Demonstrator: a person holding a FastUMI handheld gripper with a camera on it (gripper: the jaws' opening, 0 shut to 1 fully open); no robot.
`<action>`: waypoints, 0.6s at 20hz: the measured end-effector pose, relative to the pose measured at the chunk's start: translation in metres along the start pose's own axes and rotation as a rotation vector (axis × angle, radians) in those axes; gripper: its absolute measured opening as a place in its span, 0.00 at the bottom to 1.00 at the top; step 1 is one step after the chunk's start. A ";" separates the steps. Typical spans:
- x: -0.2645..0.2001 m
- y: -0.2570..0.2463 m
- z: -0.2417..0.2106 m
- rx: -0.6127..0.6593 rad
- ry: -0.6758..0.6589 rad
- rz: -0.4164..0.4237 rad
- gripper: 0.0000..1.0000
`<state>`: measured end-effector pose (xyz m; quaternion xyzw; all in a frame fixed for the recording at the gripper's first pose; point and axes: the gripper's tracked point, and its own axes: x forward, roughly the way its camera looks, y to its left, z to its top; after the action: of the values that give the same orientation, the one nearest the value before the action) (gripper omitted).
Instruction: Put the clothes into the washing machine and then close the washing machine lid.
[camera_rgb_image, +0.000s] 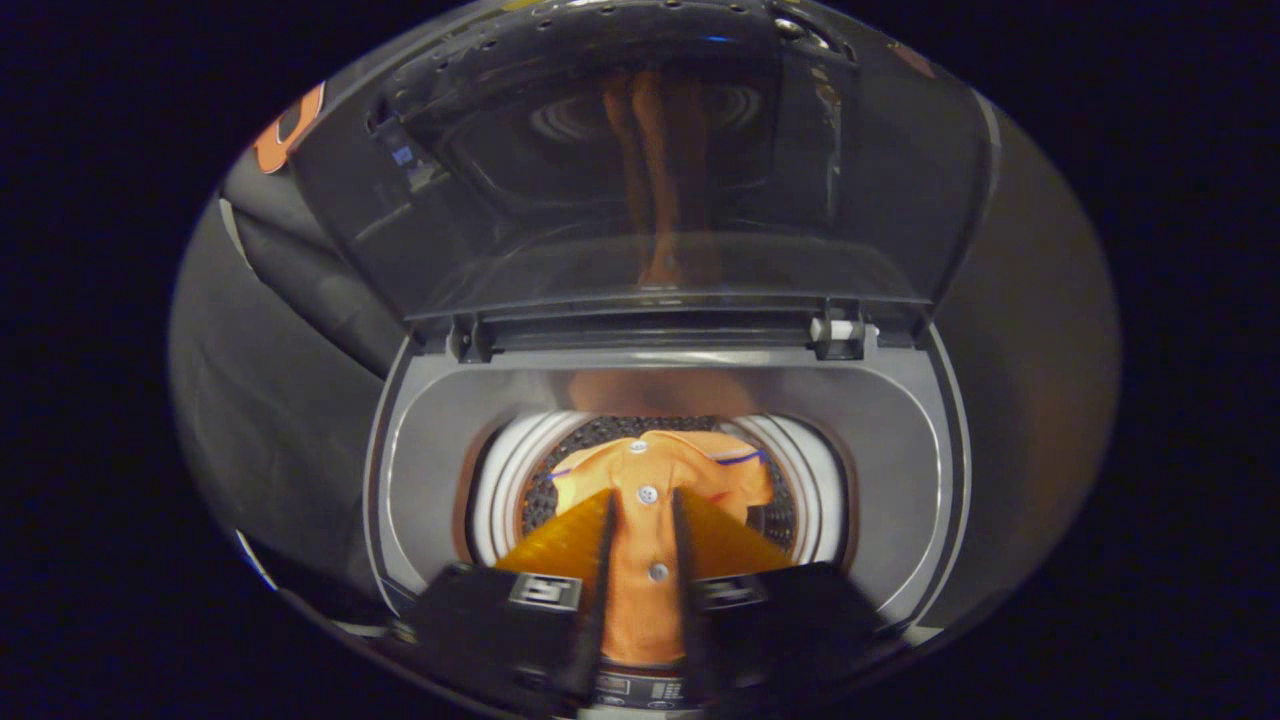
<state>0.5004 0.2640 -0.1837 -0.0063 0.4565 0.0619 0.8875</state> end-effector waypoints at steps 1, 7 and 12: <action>0.004 0.001 -0.004 0.010 0.001 0.003 0.76; -0.008 0.000 -0.002 -0.002 -0.006 -0.001 0.95; -0.038 -0.003 0.009 -0.041 -0.066 -0.014 0.95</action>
<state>0.4860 0.2577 -0.1474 -0.0257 0.4256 0.0654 0.9022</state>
